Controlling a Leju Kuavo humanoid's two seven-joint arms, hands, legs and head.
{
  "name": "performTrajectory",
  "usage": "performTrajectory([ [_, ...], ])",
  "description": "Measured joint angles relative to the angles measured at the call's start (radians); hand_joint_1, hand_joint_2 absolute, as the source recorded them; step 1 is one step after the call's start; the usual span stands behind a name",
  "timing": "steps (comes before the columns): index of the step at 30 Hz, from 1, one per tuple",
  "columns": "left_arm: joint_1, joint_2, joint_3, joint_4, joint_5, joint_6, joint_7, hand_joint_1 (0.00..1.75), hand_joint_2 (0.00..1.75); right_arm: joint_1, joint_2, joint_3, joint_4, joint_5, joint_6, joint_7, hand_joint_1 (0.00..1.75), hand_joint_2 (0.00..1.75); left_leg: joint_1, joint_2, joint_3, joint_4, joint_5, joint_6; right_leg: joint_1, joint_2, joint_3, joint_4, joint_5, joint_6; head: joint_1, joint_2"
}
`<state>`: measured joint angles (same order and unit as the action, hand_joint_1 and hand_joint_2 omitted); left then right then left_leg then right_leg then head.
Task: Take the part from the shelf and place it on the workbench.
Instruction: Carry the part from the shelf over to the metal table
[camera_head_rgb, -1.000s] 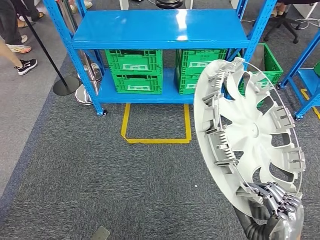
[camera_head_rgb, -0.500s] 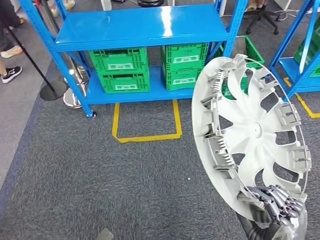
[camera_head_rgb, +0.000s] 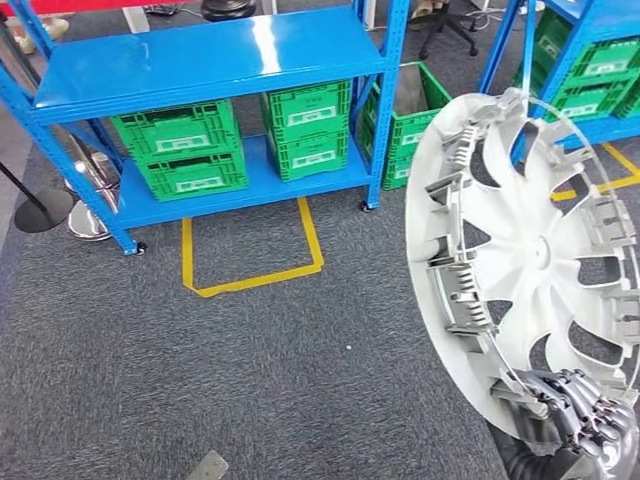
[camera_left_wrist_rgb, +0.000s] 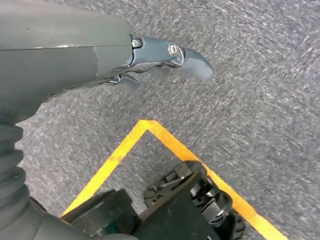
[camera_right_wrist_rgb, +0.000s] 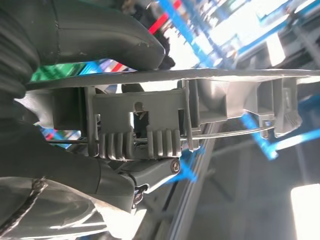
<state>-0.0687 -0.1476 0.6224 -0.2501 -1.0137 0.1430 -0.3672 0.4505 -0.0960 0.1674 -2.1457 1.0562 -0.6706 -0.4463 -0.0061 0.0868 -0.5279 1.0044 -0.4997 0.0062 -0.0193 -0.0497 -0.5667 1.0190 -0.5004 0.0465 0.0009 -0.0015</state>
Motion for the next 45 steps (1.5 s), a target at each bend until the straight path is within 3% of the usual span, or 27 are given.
performTrajectory([
  [2,0.001,-0.009,-0.003,-0.001,0.0,0.01,0.008,0.0,1.75,0.023,0.025,-0.028,-0.017,-0.002,0.0,-0.019,1.75,1.75,0.002,0.008,-0.001,0.006,-0.004,-0.008,-0.002,0.018,-0.006,0.002,0.006,-0.017,0.0,0.0],
  [4,0.004,-0.014,-0.008,-0.001,-0.003,0.015,0.011,0.0,1.75,0.045,0.054,-0.059,-0.033,-0.007,0.0,-0.039,1.75,1.75,0.006,-0.023,-0.014,0.045,-0.042,-0.017,-0.004,0.034,-0.011,0.0,0.013,-0.031,0.0,0.0],
  [6,0.01,-0.015,-0.014,-0.001,-0.008,0.011,0.012,0.0,1.75,0.055,0.084,-0.087,-0.045,-0.011,0.0,-0.057,1.75,1.75,0.009,-0.064,-0.055,0.157,-0.117,-0.022,-0.005,0.053,-0.02,0.0,0.021,-0.043,-0.002,0.0],
  [7,0.012,-0.014,-0.017,-0.001,-0.01,0.007,0.012,0.0,1.75,0.056,0.095,-0.098,-0.048,-0.012,0.0,-0.062,1.75,1.75,0.01,-0.072,-0.079,0.223,-0.149,-0.022,-0.004,0.064,-0.025,0.0,0.025,-0.046,-0.001,0.0],
  [8,0.013,-0.012,-0.02,-0.001,-0.011,0.004,0.012,0.0,1.75,0.057,0.105,-0.109,-0.05,-0.011,0.0,-0.064,1.75,1.75,0.01,-0.075,-0.095,0.268,-0.165,-0.021,-0.002,0.077,-0.03,0.0,0.029,-0.048,-0.001,0.0],
  [9,0.013,-0.01,-0.023,-0.001,-0.012,0.002,0.011,0.0,1.75,0.057,0.113,-0.118,-0.052,-0.008,0.0,-0.064,1.75,1.75,0.01,-0.077,-0.095,0.28,-0.16,-0.019,-0.001,0.09,-0.034,0.0,0.033,-0.048,-0.001,0.0],
  [11,0.012,-0.007,-0.028,-0.001,-0.012,0.002,0.012,0.0,1.75,0.063,0.127,-0.134,-0.058,0.0,0.0,-0.062,1.75,1.75,0.009,-0.093,-0.046,0.193,-0.104,-0.008,0.001,0.118,-0.041,0.001,0.042,-0.046,-0.001,0.0],
  [13,0.012,-0.007,-0.03,-0.003,-0.009,0.008,0.016,0.0,1.75,0.074,0.143,-0.149,-0.068,0.006,0.0,-0.067,1.75,1.75,0.01,-0.144,0.02,0.059,-0.053,0.006,0.002,0.141,-0.048,0.002,0.051,-0.04,-0.001,0.0],
  [15,0.014,-0.011,-0.032,-0.008,-0.004,0.015,0.02,0.0,1.75,0.081,0.16,-0.166,-0.079,0.005,0.0,-0.076,1.75,1.75,0.008,-0.174,0.044,0.001,-0.043,0.012,-0.001,0.162,-0.059,0.002,0.062,-0.027,0.0,0.0],
  [17,0.016,-0.02,-0.034,-0.015,-0.002,0.019,0.022,0.0,1.75,0.087,0.176,-0.184,-0.089,0.004,0.0,-0.081,1.75,1.75,0.006,-0.156,0.041,-0.005,-0.037,0.014,-0.005,0.182,-0.069,-0.003,0.074,-0.011,-0.001,0.0],
  [19,0.016,-0.029,-0.038,-0.023,-0.001,0.019,0.022,0.0,1.75,0.1,0.188,-0.2,-0.096,0.003,0.0,-0.075,1.75,1.75,0.01,-0.131,0.039,-0.014,-0.023,0.022,-0.003,0.151,-0.086,0.012,0.062,-0.001,0.004,0.0],
  [21,0.017,-0.035,-0.041,-0.031,0.0,0.017,0.022,0.0,1.75,0.102,0.198,-0.214,-0.099,0.003,0.0,-0.064,1.75,1.75,0.01,-0.099,0.033,-0.02,-0.013,0.028,0.0,0.087,-0.125,0.101,-0.004,0.007,0.011,0.0],
  [22,0.02,-0.037,-0.042,-0.033,0.0,0.016,0.023,0.0,1.75,0.1,0.204,-0.219,-0.099,0.004,0.0,-0.058,1.75,1.75,0.009,-0.083,0.028,-0.02,-0.01,0.031,0.0,0.067,-0.147,0.166,-0.044,0.011,0.013,0.0],
  [24,0.026,-0.038,-0.042,-0.035,0.0,0.016,0.023,0.0,1.75,0.102,0.216,-0.23,-0.1,0.006,0.0,-0.055,1.75,1.75,0.007,-0.048,0.02,-0.018,-0.007,0.031,-0.002,0.053,-0.168,0.257,-0.088,0.019,0.014,0.0],
  [25,0.028,-0.038,-0.043,-0.035,-0.001,0.016,0.024,0.0,1.75,0.108,0.223,-0.237,-0.103,0.007,0.0,-0.058,1.75,1.75,0.007,-0.032,0.018,-0.018,-0.007,0.031,-0.002,0.049,-0.151,0.251,-0.083,0.02,0.014,0.0],
  [26,0.03,-0.039,-0.043,-0.035,-0.001,0.017,0.025,0.0,1.75,0.114,0.232,-0.245,-0.106,0.007,0.0,-0.062,1.75,1.75,0.007,-0.018,0.017,-0.017,-0.007,0.03,-0.002,0.043,-0.115,0.209,-0.063,0.02,0.014,0.0],
  [29,0.031,-0.041,-0.047,-0.039,-0.003,0.02,0.032,0.0,1.75,0.119,0.255,-0.265,-0.116,0.0,0.0,-0.074,1.75,1.75,0.0,0.016,0.019,-0.012,-0.01,0.019,0.005,-0.016,0.013,0.018,-0.012,0.008,0.014,0.0],
  [30,0.03,-0.041,-0.049,-0.04,-0.003,0.022,0.035,0.0,1.75,0.118,0.262,-0.27,-0.118,-0.002,0.0,-0.077,1.75,1.75,-0.004,0.025,0.019,-0.01,-0.011,0.013,0.008,-0.029,0.03,-0.011,-0.01,0.0,0.012,0.0],
  [32,0.028,-0.041,-0.051,-0.042,-0.004,0.029,0.037,0.0,1.75,0.121,0.274,-0.283,-0.121,-0.004,0.0,-0.082,1.75,1.75,-0.006,0.043,0.019,-0.007,-0.01,0.005,0.01,-0.016,0.027,-0.017,-0.008,-0.018,0.008,0.0],
  [33,0.028,-0.041,-0.051,-0.043,-0.004,0.033,0.037,0.0,1.75,0.125,0.282,-0.29,-0.125,-0.006,0.0,-0.086,1.75,1.75,-0.005,0.037,0.019,-0.004,-0.014,-0.001,0.008,-0.007,0.024,-0.017,-0.005,-0.025,0.007,0.0],
  [35,0.029,-0.042,-0.053,-0.045,-0.007,0.04,0.038,0.0,1.75,0.13,0.3,-0.302,-0.132,-0.01,0.0,-0.099,1.75,1.75,0.001,-0.013,0.002,0.041,-0.053,-0.012,0.005,0.013,0.019,-0.02,0.002,-0.038,0.005,0.0],
  [37,0.033,-0.042,-0.055,-0.046,-0.011,0.043,0.041,0.0,1.75,0.129,0.317,-0.312,-0.136,-0.012,0.0,-0.109,1.75,1.75,0.005,-0.067,-0.048,0.164,-0.123,-0.017,0.004,0.035,0.014,-0.021,0.007,-0.046,0.002,0.0],
  [39,0.037,-0.041,-0.056,-0.046,-0.012,0.043,0.045,0.0,1.75,0.128,0.328,-0.322,-0.136,-0.012,0.0,-0.112,1.75,1.75,0.006,-0.078,-0.095,0.278,-0.162,-0.017,0.005,0.063,0.01,-0.02,0.011,-0.051,0.002,0.0],
  [40,0.037,-0.041,-0.057,-0.046,-0.012,0.043,0.048,0.0,1.75,0.128,0.332,-0.326,-0.136,-0.012,0.0,-0.112,1.75,1.75,0.006,-0.079,-0.097,0.287,-0.151,-0.016,0.005,0.078,0.01,-0.019,0.012,-0.051,0.002,0.0],
  [41,0.036,-0.041,-0.057,-0.046,-0.012,0.043,0.05,0.0,1.75,0.128,0.336,-0.329,-0.136,-0.01,0.0,-0.112,1.75,1.75,0.006,-0.082,-0.083,0.257,-0.122,-0.014,0.005,0.094,0.01,-0.018,0.013,-0.051,0.002,0.0],
  [43,0.035,-0.041,-0.058,-0.046,-0.014,0.043,0.052,0.0,1.75,0.129,0.344,-0.336,-0.136,0.0,0.0,-0.114,1.75,1.75,0.008,-0.114,-0.027,0.127,-0.046,-0.006,0.006,0.123,0.009,-0.014,0.014,-0.048,0.002,0.0],
  [45,0.035,-0.041,-0.06,-0.046,-0.02,0.047,0.052,0.0,1.75,0.132,0.354,-0.344,-0.14,0.011,0.0,-0.123,1.75,1.75,0.011,-0.149,0.011,0.031,-0.016,0.0,0.008,0.147,-0.002,-0.008,0.018,-0.04,0.002,0.0],
])
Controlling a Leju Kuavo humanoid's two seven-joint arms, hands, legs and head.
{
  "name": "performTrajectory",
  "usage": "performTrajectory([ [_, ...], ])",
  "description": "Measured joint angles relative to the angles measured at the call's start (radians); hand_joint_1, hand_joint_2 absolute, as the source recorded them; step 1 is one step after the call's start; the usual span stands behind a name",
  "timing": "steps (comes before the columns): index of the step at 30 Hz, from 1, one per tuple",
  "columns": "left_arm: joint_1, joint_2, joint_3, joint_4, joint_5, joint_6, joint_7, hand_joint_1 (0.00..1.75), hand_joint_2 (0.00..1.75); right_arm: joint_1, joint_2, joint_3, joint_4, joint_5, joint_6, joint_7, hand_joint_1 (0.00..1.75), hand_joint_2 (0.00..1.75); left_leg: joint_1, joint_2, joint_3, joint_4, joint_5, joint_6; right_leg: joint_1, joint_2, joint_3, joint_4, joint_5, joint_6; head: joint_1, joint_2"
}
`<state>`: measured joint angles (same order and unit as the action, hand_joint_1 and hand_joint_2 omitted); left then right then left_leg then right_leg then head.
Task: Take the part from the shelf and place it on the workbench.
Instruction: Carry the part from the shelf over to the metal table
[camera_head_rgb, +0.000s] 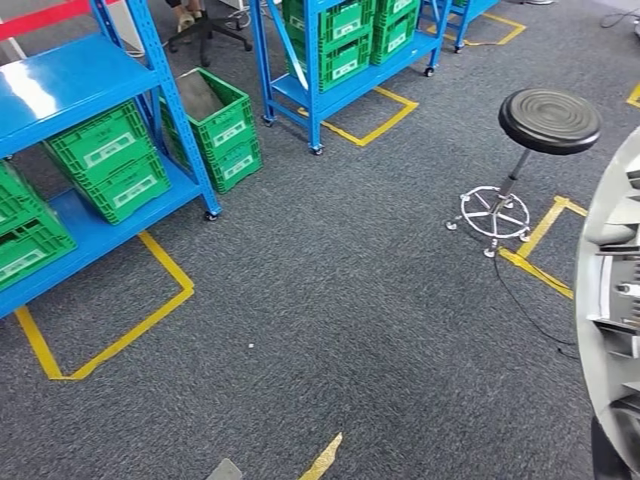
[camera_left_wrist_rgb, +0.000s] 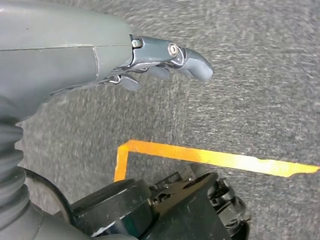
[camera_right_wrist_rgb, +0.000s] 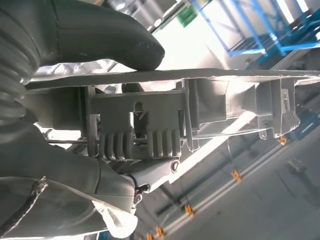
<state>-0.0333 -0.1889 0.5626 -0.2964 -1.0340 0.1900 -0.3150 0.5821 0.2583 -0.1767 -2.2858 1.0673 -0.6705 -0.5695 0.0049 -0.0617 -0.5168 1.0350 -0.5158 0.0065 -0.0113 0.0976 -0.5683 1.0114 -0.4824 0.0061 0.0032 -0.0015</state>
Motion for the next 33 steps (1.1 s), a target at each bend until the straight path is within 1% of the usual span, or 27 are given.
performTrajectory([
  [1,0.0,0.0,-0.002,0.0,-0.003,0.004,0.0,0.0,1.75,0.002,0.007,-0.006,-0.004,0.003,0.0,-0.007,1.75,1.75,0.0,-0.006,0.003,-0.015,-0.003,0.002,0.0,0.011,-0.008,0.002,0.004,0.007,0.001,0.0],
  [2,-0.001,-0.001,-0.005,-0.001,-0.006,0.007,0.0,0.0,1.75,0.005,0.016,-0.013,-0.009,0.004,0.0,-0.014,1.75,1.75,0.0,0.001,0.004,-0.023,-0.004,0.004,-0.002,0.02,-0.016,0.002,0.008,0.014,0.0,0.0],
  [3,-0.002,-0.003,-0.01,-0.002,-0.008,0.011,0.0,0.0,1.75,0.008,0.025,-0.023,-0.014,0.005,0.0,-0.019,1.75,1.75,0.001,0.011,0.002,-0.027,-0.002,0.008,-0.003,0.021,-0.023,0.003,0.01,0.02,0.0,0.0],
  [4,-0.004,-0.006,-0.014,-0.004,-0.01,0.013,0.0,0.0,1.75,0.011,0.033,-0.034,-0.018,0.006,0.0,-0.022,1.75,1.75,0.002,0.021,0.001,-0.03,0.002,0.014,-0.003,0.006,-0.032,0.011,0.003,0.025,0.002,0.0],
  [5,-0.006,-0.009,-0.018,-0.008,-0.012,0.014,0.0,0.0,1.75,0.012,0.04,-0.043,-0.022,0.007,0.0,-0.024,1.75,1.75,0.004,0.032,0.001,-0.034,0.006,0.019,-0.002,-0.019,-0.046,0.036,-0.015,0.03,0.004,0.0],
  [7,-0.005,-0.014,-0.025,-0.015,-0.012,0.013,0.002,0.0,1.75,0.013,0.05,-0.057,-0.03,0.008,0.0,-0.024,1.75,1.75,0.003,0.058,-0.001,-0.036,0.009,0.025,0.0,-0.073,-0.096,0.145,-0.079,0.039,0.007,0.0],
  [8,-0.002,-0.015,-0.028,-0.02,-0.01,0.012,0.004,0.0,1.75,0.013,0.054,-0.062,-0.032,0.009,0.0,-0.024,1.75,1.75,0.002,0.073,-0.002,-0.036,0.009,0.026,-0.001,-0.084,-0.125,0.212,-0.11,0.042,0.008,0.0],
  [9,0.001,-0.016,-0.03,-0.025,-0.007,0.011,0.007,0.0,1.75,0.013,0.057,-0.067,-0.034,0.011,0.0,-0.022,1.75,1.75,0.001,0.089,-0.003,-0.036,0.009,0.026,-0.001,-0.089,-0.145,0.261,-0.128,0.045,0.008,0.0],
  [10,0.003,-0.016,-0.031,-0.03,-0.003,0.01,0.009,0.0,1.75,0.014,0.059,-0.072,-0.036,0.014,0.0,-0.019,1.75,1.75,0.001,0.104,-0.003,-0.036,0.009,0.026,-0.002,-0.093,-0.149,0.278,-0.127,0.047,0.008,0.0],
  [11,0.004,-0.017,-0.032,-0.035,0.002,0.01,0.01,0.0,1.75,0.015,0.062,-0.076,-0.037,0.017,0.0,-0.016,1.75,1.75,0.001,0.117,-0.003,-0.036,0.008,0.025,-0.002,-0.097,-0.133,0.256,-0.109,0.047,0.008,0.0],
  [12,0.004,-0.018,-0.034,-0.041,0.005,0.01,0.01,0.0,1.75,0.016,0.063,-0.079,-0.04,0.021,0.0,-0.013,1.75,1.75,0.001,0.13,-0.002,-0.036,0.007,0.024,-0.002,-0.108,-0.096,0.196,-0.079,0.045,0.008,0.0],
  [14,0.004,-0.021,-0.038,-0.052,0.009,0.007,0.011,0.0,1.75,0.015,0.066,-0.085,-0.047,0.027,0.0,-0.008,1.75,1.75,-0.003,0.149,0.002,-0.034,0.003,0.017,0.002,-0.149,-0.015,0.059,-0.034,0.038,0.008,0.0],
  [15,0.004,-0.023,-0.041,-0.057,0.009,0.005,0.011,0.0,1.75,0.014,0.068,-0.088,-0.051,0.029,0.0,-0.006,1.75,1.75,-0.007,0.158,0.003,-0.033,0.002,0.013,0.005,-0.164,0.01,0.015,-0.025,0.032,0.007,0.0],
  [16,0.004,-0.024,-0.043,-0.061,0.01,0.004,0.011,0.0,1.75,0.013,0.07,-0.091,-0.055,0.031,0.0,-0.005,1.75,1.75,-0.011,0.166,0.004,-0.032,0.001,0.008,0.007,-0.17,0.018,-0.002,-0.025,0.025,0.006,0.0],
  [18,0.003,-0.026,-0.048,-0.067,0.015,0.003,0.012,0.0,1.75,0.014,0.075,-0.098,-0.063,0.037,0.0,-0.003,1.75,1.75,-0.012,0.183,0.005,-0.032,0.0,-0.001,0.009,-0.149,0.014,-0.004,-0.021,0.01,0.004,0.0],
  [19,0.003,-0.027,-0.051,-0.069,0.017,0.003,0.014,0.0,1.75,0.015,0.077,-0.102,-0.066,0.04,0.0,-0.003,1.75,1.75,-0.011,0.178,0.004,-0.026,-0.007,-0.006,0.007,-0.139,0.013,-0.005,-0.019,0.005,0.004,0.0],
  [21,0.003,-0.027,-0.056,-0.072,0.019,0.005,0.017,0.0,1.75,0.014,0.08,-0.107,-0.072,0.046,0.0,0.0,1.75,1.75,-0.007,0.132,-0.018,0.033,-0.053,-0.015,0.003,-0.119,0.011,-0.009,-0.012,-0.007,0.0,0.0],
  [22,0.004,-0.027,-0.057,-0.073,0.02,0.006,0.018,0.0,1.75,0.014,0.082,-0.11,-0.073,0.05,0.0,0.001,1.75,1.75,-0.005,0.102,-0.042,0.095,-0.088,-0.017,0.003,-0.108,0.01,-0.009,-0.01,-0.01,-0.002,0.0],
  [23,0.007,-0.027,-0.058,-0.073,0.02,0.007,0.02,0.0,1.75,0.014,0.082,-0.112,-0.074,0.054,0.0,0.003,1.75,1.75,-0.004,0.082,-0.072,0.166,-0.122,-0.017,0.003,-0.096,0.008,-0.009,-0.009,-0.013,-0.003,0.0],
  [24,0.011,-0.026,-0.059,-0.073,0.02,0.008,0.021,0.0,1.75,0.015,0.083,-0.114,-0.074,0.058,0.0,0.004,1.75,1.75,-0.004,0.074,-0.098,0.226,-0.143,-0.017,0.005,-0.082,0.008,-0.008,-0.008,-0.015,-0.004,0.0],
  [25,0.014,-0.025,-0.061,-0.073,0.02,0.009,0.022,0.0,1.75,0.018,0.083,-0.116,-0.075,0.063,0.0,0.006,1.75,1.75,-0.004,0.07,-0.111,0.256,-0.145,-0.016,0.006,-0.067,0.008,-0.008,-0.008,-0.016,-0.004,0.0],
  [26,0.017,-0.025,-0.063,-0.074,0.02,0.01,0.022,0.0,1.75,0.022,0.083,-0.117,-0.075,0.067,0.0,0.007,1.75,1.75,-0.004,0.067,-0.108,0.246,-0.125,-0.013,0.007,-0.052,0.008,-0.007,-0.008,-0.016,-0.004,0.0],
  [27,0.019,-0.025,-0.065,-0.074,0.019,0.01,0.023,0.0,1.75,0.025,0.083,-0.118,-0.076,0.069,0.0,0.008,1.75,1.75,-0.004,0.062,-0.088,0.199,-0.089,-0.009,0.008,-0.038,0.01,-0.007,-0.007,-0.016,-0.004,0.0],
  [29,0.019,-0.025,-0.069,-0.076,0.019,0.01,0.023,0.0,1.75,0.027,0.083,-0.12,-0.077,0.074,0.0,0.012,1.75,1.75,-0.004,0.021,-0.031,0.065,-0.018,0.002,0.01,-0.012,0.01,-0.004,-0.007,-0.015,-0.003,0.0],
  [30,0.018,-0.024,-0.071,-0.078,0.02,0.009,0.024,0.0,1.75,0.026,0.083,-0.121,-0.077,0.078,0.0,0.014,1.75,1.75,-0.003,0.002,-0.01,0.014,-0.002,0.006,0.01,0.0,0.006,-0.001,-0.006,-0.012,-0.003,0.0],
  [31,0.016,-0.024,-0.074,-0.079,0.023,0.008,0.025,0.0,1.75,0.024,0.083,-0.123,-0.078,0.082,0.0,0.017,1.75,1.75,-0.004,-0.011,0.0,-0.014,0.002,0.008,0.008,0.011,0.0,0.001,-0.003,-0.008,-0.003,0.0],
  [33,0.012,-0.024,-0.081,-0.08,0.028,0.006,0.028,0.0,1.75,0.025,0.083,-0.125,-0.08,0.09,0.0,0.024,1.75,1.75,-0.005,-0.001,0.003,-0.028,-0.002,0.011,0.005,0.032,-0.014,0.0,0.005,0.005,-0.003,0.0],
])
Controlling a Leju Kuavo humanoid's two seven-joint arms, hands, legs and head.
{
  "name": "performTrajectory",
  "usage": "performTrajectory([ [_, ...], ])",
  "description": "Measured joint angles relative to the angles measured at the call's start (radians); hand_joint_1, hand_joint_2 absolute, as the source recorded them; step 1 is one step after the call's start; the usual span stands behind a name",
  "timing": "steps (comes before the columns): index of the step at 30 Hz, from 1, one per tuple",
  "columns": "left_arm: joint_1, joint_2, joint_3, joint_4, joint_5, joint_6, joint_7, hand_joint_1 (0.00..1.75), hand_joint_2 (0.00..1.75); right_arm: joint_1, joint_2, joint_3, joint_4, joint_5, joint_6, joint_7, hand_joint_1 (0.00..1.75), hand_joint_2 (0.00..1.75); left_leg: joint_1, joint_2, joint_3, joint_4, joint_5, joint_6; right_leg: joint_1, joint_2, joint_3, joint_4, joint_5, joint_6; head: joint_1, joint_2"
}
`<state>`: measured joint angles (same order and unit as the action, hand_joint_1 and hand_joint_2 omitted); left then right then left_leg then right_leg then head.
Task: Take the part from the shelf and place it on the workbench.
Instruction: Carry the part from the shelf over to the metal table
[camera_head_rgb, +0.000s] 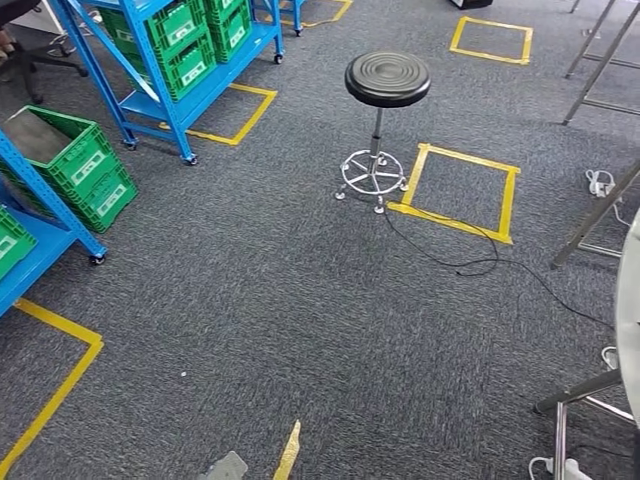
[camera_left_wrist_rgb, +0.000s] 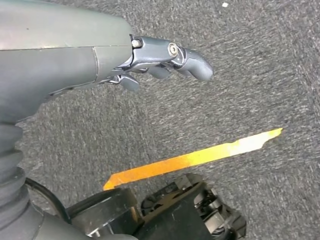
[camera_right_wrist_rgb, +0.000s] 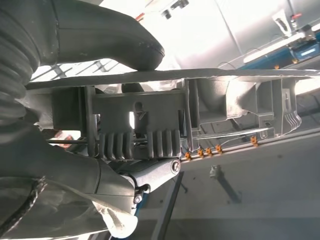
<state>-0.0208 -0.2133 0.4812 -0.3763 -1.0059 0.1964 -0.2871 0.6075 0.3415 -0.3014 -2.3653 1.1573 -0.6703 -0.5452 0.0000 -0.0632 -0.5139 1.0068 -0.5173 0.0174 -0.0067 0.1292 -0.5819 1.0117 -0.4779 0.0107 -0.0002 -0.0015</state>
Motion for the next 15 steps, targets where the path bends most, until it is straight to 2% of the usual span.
performTrajectory([
  [1,-0.003,-0.001,-0.005,0.0,0.004,0.0,0.002,0.0,1.75,0.004,0.0,-0.001,-0.001,0.004,0.0,0.004,1.75,1.75,0.001,0.011,0.0,-0.004,0.004,0.004,-0.001,-0.005,-0.007,0.003,-0.001,0.005,0.001,0.0],
  [3,-0.008,-0.003,-0.016,-0.002,0.011,0.0,0.004,0.0,1.75,0.007,0.0,-0.001,-0.002,0.009,0.0,0.012,1.75,1.75,0.005,0.036,0.001,-0.014,0.011,0.012,0.002,-0.053,-0.036,0.052,-0.033,0.015,0.004,0.0],
  [4,-0.01,-0.003,-0.021,-0.002,0.016,0.0,0.006,0.0,1.75,0.007,0.0,-0.001,-0.002,0.012,0.0,0.015,1.75,1.75,0.005,0.05,0.001,-0.016,0.012,0.015,0.001,-0.086,-0.063,0.108,-0.064,0.019,0.006,0.0],
  [5,-0.01,-0.003,-0.025,-0.002,0.019,0.0,0.007,0.0,1.75,0.006,0.0,-0.002,-0.002,0.014,0.0,0.017,1.75,1.75,0.004,0.064,0.0,-0.016,0.012,0.016,0.0,-0.108,-0.095,0.175,-0.096,0.025,0.007,0.0],
  [6,-0.01,-0.002,-0.028,-0.002,0.023,0.0,0.008,0.0,1.75,0.005,0.0,-0.002,-0.002,0.017,0.0,0.019,1.75,1.75,0.004,0.08,-0.001,-0.016,0.012,0.017,-0.003,-0.118,-0.125,0.237,-0.12,0.031,0.007,0.0],
  [7,-0.01,-0.001,-0.032,-0.002,0.026,0.0,0.008,0.0,1.75,0.006,0.0,-0.004,-0.002,0.019,0.0,0.021,1.75,1.75,0.004,0.095,-0.001,-0.016,0.011,0.016,-0.006,-0.122,-0.142,0.274,-0.128,0.035,0.006,0.0],
  [8,-0.011,-0.001,-0.035,-0.002,0.028,0.001,0.008,0.0,1.75,0.006,0.0,-0.005,-0.002,0.021,0.0,0.023,1.75,1.75,0.004,0.11,-0.001,-0.016,0.01,0.015,-0.01,-0.126,-0.139,0.272,-0.117,0.039,0.007,0.0],
  [9,-0.013,-0.001,-0.038,-0.002,0.03,0.002,0.008,0.0,1.75,0.006,0.0,-0.006,-0.002,0.023,0.0,0.024,1.75,1.75,0.004,0.122,0.001,-0.016,0.009,0.013,-0.013,-0.133,-0.116,0.231,-0.09,0.041,0.007,0.0],
  [11,-0.018,-0.001,-0.044,-0.003,0.034,0.005,0.008,0.0,1.75,0.005,0.0,-0.008,-0.002,0.026,0.0,0.026,1.75,1.75,0.002,0.144,0.006,-0.015,0.004,0.004,-0.014,-0.171,-0.035,0.091,-0.034,0.043,0.008,0.0],
  [12,-0.019,0.0,-0.047,-0.003,0.036,0.008,0.008,0.0,1.75,0.005,0.0,-0.008,-0.002,0.028,0.0,0.027,1.75,1.75,-0.001,0.153,0.008,-0.014,0.0,-0.001,-0.013,-0.188,-0.003,0.038,-0.021,0.038,0.007,0.0],
  [13,-0.019,0.0,-0.049,-0.003,0.039,0.01,0.008,0.0,1.75,0.006,0.001,-0.008,-0.002,0.029,0.0,0.028,1.75,1.75,-0.004,0.161,0.01,-0.012,-0.002,-0.007,-0.01,-0.199,0.014,0.008,-0.018,0.031,0.006,0.0],
  [14,-0.019,0.001,-0.051,-0.003,0.042,0.012,0.007,0.0,1.75,0.008,0.001,-0.009,-0.002,0.03,0.0,0.03,1.75,1.75,-0.006,0.17,0.011,-0.011,-0.004,-0.012,-0.007,-0.197,0.017,0.001,-0.021,0.024,0.005,0.0],
  [15,-0.02,0.001,-0.053,-0.003,0.045,0.014,0.007,0.0,1.75,0.01,0.002,-0.01,-0.003,0.031,0.0,0.031,1.75,1.75,-0.006,0.18,0.013,-0.011,-0.005,-0.016,-0.006,-0.184,0.014,0.002,-0.019,0.015,0.004,0.0],
])
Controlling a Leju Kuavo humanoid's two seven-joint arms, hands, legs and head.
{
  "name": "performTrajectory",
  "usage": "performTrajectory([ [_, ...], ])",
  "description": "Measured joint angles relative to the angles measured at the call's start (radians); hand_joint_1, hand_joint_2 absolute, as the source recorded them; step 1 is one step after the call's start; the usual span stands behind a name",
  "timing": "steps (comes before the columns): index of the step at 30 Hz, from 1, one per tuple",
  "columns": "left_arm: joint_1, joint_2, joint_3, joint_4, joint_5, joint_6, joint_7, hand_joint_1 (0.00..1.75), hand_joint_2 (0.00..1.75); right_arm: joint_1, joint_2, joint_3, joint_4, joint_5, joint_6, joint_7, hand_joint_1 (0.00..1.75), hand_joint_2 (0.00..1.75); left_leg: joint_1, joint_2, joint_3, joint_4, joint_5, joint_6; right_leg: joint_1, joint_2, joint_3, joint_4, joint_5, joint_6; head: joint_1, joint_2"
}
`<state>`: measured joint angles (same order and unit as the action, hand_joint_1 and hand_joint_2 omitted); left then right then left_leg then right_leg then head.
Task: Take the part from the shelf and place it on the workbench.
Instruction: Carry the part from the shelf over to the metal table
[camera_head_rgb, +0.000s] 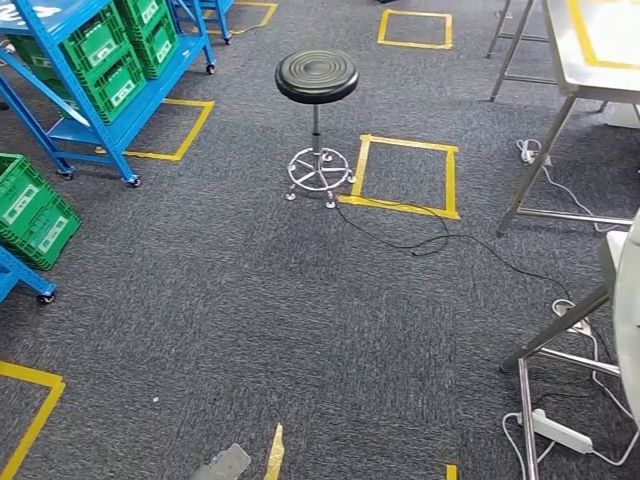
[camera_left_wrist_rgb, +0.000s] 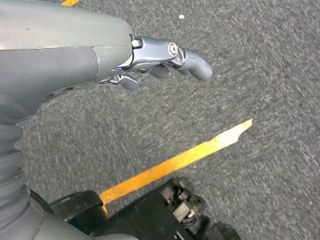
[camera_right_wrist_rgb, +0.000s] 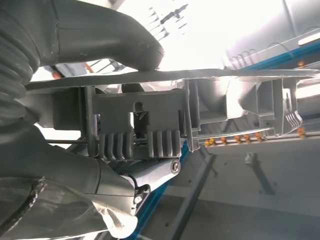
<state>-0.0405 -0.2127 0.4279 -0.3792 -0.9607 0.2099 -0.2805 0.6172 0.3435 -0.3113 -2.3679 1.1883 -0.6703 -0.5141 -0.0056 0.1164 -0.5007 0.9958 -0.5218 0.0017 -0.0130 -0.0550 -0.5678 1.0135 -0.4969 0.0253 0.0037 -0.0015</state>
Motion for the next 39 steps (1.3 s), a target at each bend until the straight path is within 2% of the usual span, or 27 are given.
performTrajectory([
  [1,-0.001,0.0,-0.003,0.0,0.003,0.0,0.0,0.0,1.75,0.001,0.001,-0.001,0.0,0.001,0.0,0.001,1.75,1.75,0.002,-0.001,0.001,0.002,-0.004,-0.005,0.0,0.01,-0.002,0.0,0.002,-0.006,0.0,0.0],
  [3,-0.003,-0.001,-0.008,0.0,0.007,0.001,0.0,0.0,1.75,0.001,0.003,-0.004,-0.001,0.006,0.0,0.002,1.75,1.75,0.008,-0.041,-0.012,0.043,-0.037,-0.014,-0.002,0.03,-0.004,-0.003,0.006,-0.019,-0.002,0.0],
  [5,0.0,-0.001,-0.011,0.0,0.013,0.003,0.0,0.0,1.75,0.001,0.004,-0.005,-0.002,0.011,0.0,0.002,1.75,1.75,0.01,-0.093,-0.064,0.163,-0.103,-0.015,-0.001,0.051,-0.005,-0.003,0.008,-0.028,-0.005,0.0],
  [6,0.003,-0.001,-0.012,0.0,0.015,0.004,0.0,0.0,1.75,0.0,0.004,-0.006,-0.003,0.012,0.0,0.002,1.75,1.75,0.009,-0.103,-0.095,0.231,-0.13,-0.013,0.001,0.064,-0.006,-0.003,0.008,-0.031,-0.005,0.0],
  [7,0.006,0.0,-0.013,0.0,0.019,0.004,0.0,0.0,1.75,-0.001,0.004,-0.006,-0.003,0.012,0.0,0.002,1.75,1.75,0.009,-0.107,-0.118,0.278,-0.141,-0.01,0.004,0.079,-0.006,-0.003,0.009,-0.033,-0.006,0.0],
  [8,0.008,0.001,-0.015,0.0,0.022,0.005,0.001,0.0,1.75,-0.002,0.004,-0.007,-0.003,0.012,0.0,0.002,1.75,1.75,0.008,-0.109,-0.127,0.29,-0.13,-0.006,0.006,0.094,-0.005,-0.002,0.009,-0.034,-0.006,0.0],
  [9,0.008,0.002,-0.016,0.0,0.024,0.006,0.001,0.0,1.75,-0.002,0.004,-0.008,-0.003,0.012,0.0,0.002,1.75,1.75,0.007,-0.113,-0.117,0.262,-0.101,-0.001,0.008,0.109,-0.003,-0.002,0.009,-0.034,-0.005,0.0],
  [10,0.007,0.002,-0.017,0.0,0.026,0.006,0.002,0.0,1.75,-0.002,0.004,-0.009,-0.003,0.012,0.0,0.003,1.75,1.75,0.006,-0.124,-0.094,0.204,-0.06,0.005,0.01,0.123,-0.001,-0.002,0.009,-0.034,-0.005,0.0],
  [12,0.006,0.004,-0.02,0.0,0.028,0.007,0.002,0.0,1.75,-0.004,0.004,-0.009,-0.003,0.012,0.0,0.003,1.75,1.75,0.005,-0.171,-0.045,0.082,-0.001,0.016,0.011,0.148,0.0,0.0,0.01,-0.032,-0.004,0.0],
  [14,0.005,0.006,-0.022,0.0,0.029,0.008,0.002,0.0,1.75,-0.005,0.004,-0.01,-0.003,0.011,0.0,0.003,1.75,1.75,0.004,-0.198,-0.025,0.026,0.008,0.019,0.008,0.17,-0.01,0.002,0.014,-0.023,-0.005,0.0],
  [16,0.003,0.005,-0.023,0.0,0.03,0.009,0.002,0.0,1.75,-0.004,0.004,-0.011,-0.003,0.011,0.0,0.003,1.75,1.75,0.005,-0.18,-0.022,0.011,0.01,0.022,0.004,0.189,-0.023,0.001,0.02,-0.011,-0.006,0.0],
  [17,0.002,0.005,-0.024,0.0,0.031,0.01,0.002,0.0,1.75,-0.002,0.004,-0.011,-0.003,0.011,0.0,0.003,1.75,1.75,0.006,-0.167,-0.02,0.004,0.014,0.025,0.004,0.179,-0.03,0.008,0.016,-0.007,-0.005,0.0],
  [18,0.001,0.003,-0.025,0.0,0.032,0.011,0.001,0.0,1.75,-0.001,0.004,-0.012,-0.004,0.012,0.0,0.003,1.75,1.75,0.008,-0.154,-0.018,-0.003,0.018,0.029,0.006,0.156,-0.044,0.031,0.0,-0.003,-0.003,0.0],
  [20,0.004,0.002,-0.028,0.0,0.037,0.014,0.0,0.0,1.75,-0.001,0.004,-0.013,-0.004,0.012,0.0,0.003,1.75,1.75,0.007,-0.125,-0.017,-0.01,0.022,0.035,0.008,0.093,-0.096,0.135,-0.057,0.005,-0.001,0.0],
  [22,0.009,0.004,-0.029,0.001,0.041,0.015,0.0,0.0,1.75,-0.002,0.004,-0.013,-0.004,0.014,0.0,0.005,1.75,1.75,0.005,-0.094,-0.018,-0.009,0.021,0.036,0.004,0.066,-0.152,0.251,-0.103,0.014,-0.001,0.0],
  [23,0.011,0.004,-0.03,0.001,0.043,0.015,0.0,0.0,1.75,-0.001,0.004,-0.013,-0.004,0.015,0.0,0.007,1.75,1.75,0.005,-0.079,-0.018,-0.009,0.02,0.036,0.001,0.061,-0.16,0.271,-0.102,0.017,0.0,0.0],
  [24,0.012,0.005,-0.03,0.001,0.046,0.015,0.0,0.0,1.75,0.0,0.004,-0.013,-0.004,0.016,0.0,0.01,1.75,1.75,0.005,-0.066,-0.017,-0.009,0.019,0.034,-0.002,0.056,-0.148,0.252,-0.084,0.02,-0.001,0.0],
  [25,0.011,0.005,-0.031,0.002,0.048,0.015,0.0,0.0,1.75,0.001,0.004,-0.013,-0.005,0.017,0.0,0.013,1.75,1.75,0.005,-0.054,-0.015,-0.009,0.017,0.032,-0.004,0.045,-0.115,0.196,-0.054,0.021,0.0,0.0],
  [27,0.011,0.005,-0.032,0.002,0.053,0.014,0.0,0.0,1.75,0.0,0.004,-0.013,-0.005,0.017,0.0,0.018,1.75,1.75,0.002,-0.035,-0.01,-0.007,0.01,0.022,-0.004,0.001,-0.035,0.059,-0.009,0.019,0.0,0.0],
  [28,0.011,0.006,-0.032,0.002,0.056,0.013,0.0,0.0,1.75,-0.002,0.004,-0.013,-0.005,0.017,0.0,0.019,1.75,1.75,0.0,-0.027,-0.008,-0.005,0.007,0.016,-0.002,-0.014,-0.008,0.015,0.0,0.014,-0.001,0.0],
  [29,0.011,0.006,-0.032,0.002,0.058,0.012,0.0,0.0,1.75,-0.003,0.004,-0.013,-0.005,0.017,0.0,0.02,1.75,1.75,-0.003,-0.018,-0.006,-0.004,0.005,0.011,0.001,-0.021,0.002,-0.004,-0.001,0.008,-0.002,0.0],
  [31,0.007,0.006,-0.033,0.003,0.061,0.011,0.001,0.0,1.75,-0.004,0.004,-0.014,-0.004,0.016,0.0,0.021,1.75,1.75,-0.004,0.0,-0.003,-0.003,0.002,0.002,0.004,0.001,0.0,-0.004,0.001,-0.006,-0.004,0.0],
  [32,0.005,0.006,-0.034,0.003,0.061,0.011,0.002,0.0,1.75,-0.003,0.004,-0.015,-0.005,0.016,0.0,0.021,1.75,1.75,-0.002,-0.005,-0.003,0.003,-0.005,-0.003,0.004,0.012,-0.001,-0.006,0.003,-0.012,-0.004,0.0],
  [33,0.003,0.005,-0.035,0.003,0.061,0.011,0.002,0.0,1.75,-0.004,0.005,-0.015,-0.005,0.016,0.0,0.021,1.75,1.75,0.001,-0.023,-0.009,0.022,-0.021,-0.008,0.003,0.023,-0.001,-0.008,0.006,-0.018,-0.006,0.0],
  [35,0.002,0.005,-0.037,0.004,0.061,0.011,0.002,0.0,1.75,-0.006,0.006,-0.015,-0.005,0.017,0.0,0.02,1.75,1.75,0.005,-0.078,-0.051,0.123,-0.08,-0.013,0.002,0.044,0.0,-0.01,0.009,-0.029,-0.011,0.0],
  [37,0.006,0.006,-0.037,0.005,0.061,0.011,0.003,0.0,1.75,-0.008,0.006,-0.016,-0.004,0.017,0.0,0.02,1.75,1.75,0.005,-0.104,-0.114,0.257,-0.134,-0.011,0.006,0.071,-0.001,-0.009,0.01,-0.035,-0.012,0.0],
  [39,0.009,0.007,-0.037,0.006,0.061,0.011,0.004,0.0,1.75,-0.007,0.006,-0.017,-0.004,0.017,0.0,0.021,1.75,1.75,0.005,-0.109,-0.141,0.306,-0.133,-0.006,0.01,0.095,-0.001,-0.009,0.01,-0.037,-0.011,0.0],
])
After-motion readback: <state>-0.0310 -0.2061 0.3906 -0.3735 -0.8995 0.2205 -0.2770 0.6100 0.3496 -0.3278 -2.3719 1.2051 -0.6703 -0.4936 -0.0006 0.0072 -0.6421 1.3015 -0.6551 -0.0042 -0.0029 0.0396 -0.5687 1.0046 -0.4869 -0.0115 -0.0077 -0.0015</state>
